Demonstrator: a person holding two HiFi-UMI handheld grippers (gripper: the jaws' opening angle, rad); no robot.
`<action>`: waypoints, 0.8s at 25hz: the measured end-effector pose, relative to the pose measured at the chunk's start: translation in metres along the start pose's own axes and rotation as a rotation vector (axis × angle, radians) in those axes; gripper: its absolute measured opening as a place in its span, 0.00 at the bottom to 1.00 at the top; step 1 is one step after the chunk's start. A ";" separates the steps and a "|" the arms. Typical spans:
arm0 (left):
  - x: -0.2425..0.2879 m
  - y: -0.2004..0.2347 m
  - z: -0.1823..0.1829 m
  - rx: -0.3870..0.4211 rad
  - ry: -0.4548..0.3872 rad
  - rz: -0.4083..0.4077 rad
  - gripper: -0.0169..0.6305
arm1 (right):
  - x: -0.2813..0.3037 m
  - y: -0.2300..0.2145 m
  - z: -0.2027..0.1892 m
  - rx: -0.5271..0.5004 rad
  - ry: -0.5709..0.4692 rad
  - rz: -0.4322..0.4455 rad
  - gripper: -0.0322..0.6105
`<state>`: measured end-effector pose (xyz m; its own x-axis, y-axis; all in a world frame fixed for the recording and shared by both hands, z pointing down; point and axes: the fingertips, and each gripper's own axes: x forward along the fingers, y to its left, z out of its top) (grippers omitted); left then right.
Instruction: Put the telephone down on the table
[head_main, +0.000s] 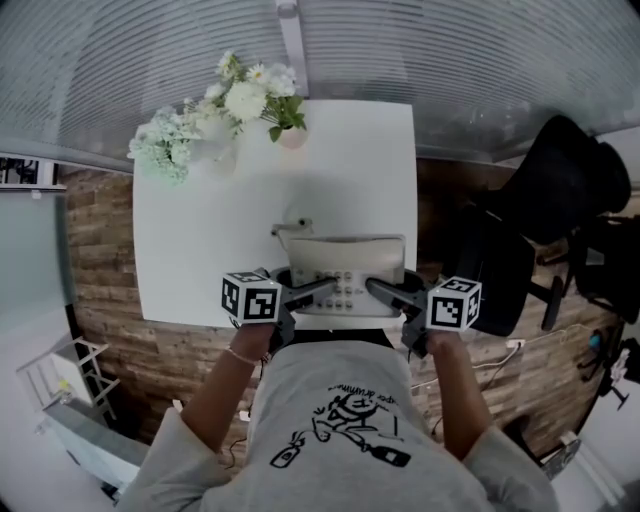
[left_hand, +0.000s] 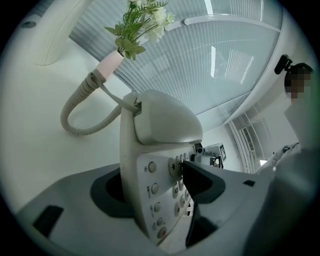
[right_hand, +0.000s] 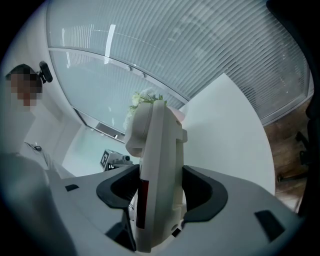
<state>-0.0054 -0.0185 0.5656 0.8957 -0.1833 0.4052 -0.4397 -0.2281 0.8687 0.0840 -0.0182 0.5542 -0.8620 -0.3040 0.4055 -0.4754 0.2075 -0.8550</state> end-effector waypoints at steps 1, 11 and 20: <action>0.001 0.002 -0.001 -0.004 0.003 0.000 0.48 | 0.001 -0.002 -0.002 0.005 0.002 -0.002 0.49; 0.014 0.025 -0.012 -0.025 0.017 0.008 0.49 | 0.009 -0.025 -0.013 0.031 0.008 -0.020 0.49; 0.027 0.043 -0.022 -0.039 0.034 0.025 0.51 | 0.014 -0.046 -0.022 0.063 0.022 -0.032 0.49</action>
<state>0.0013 -0.0125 0.6202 0.8866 -0.1557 0.4356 -0.4594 -0.1868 0.8683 0.0904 -0.0118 0.6065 -0.8506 -0.2887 0.4396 -0.4914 0.1387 -0.8598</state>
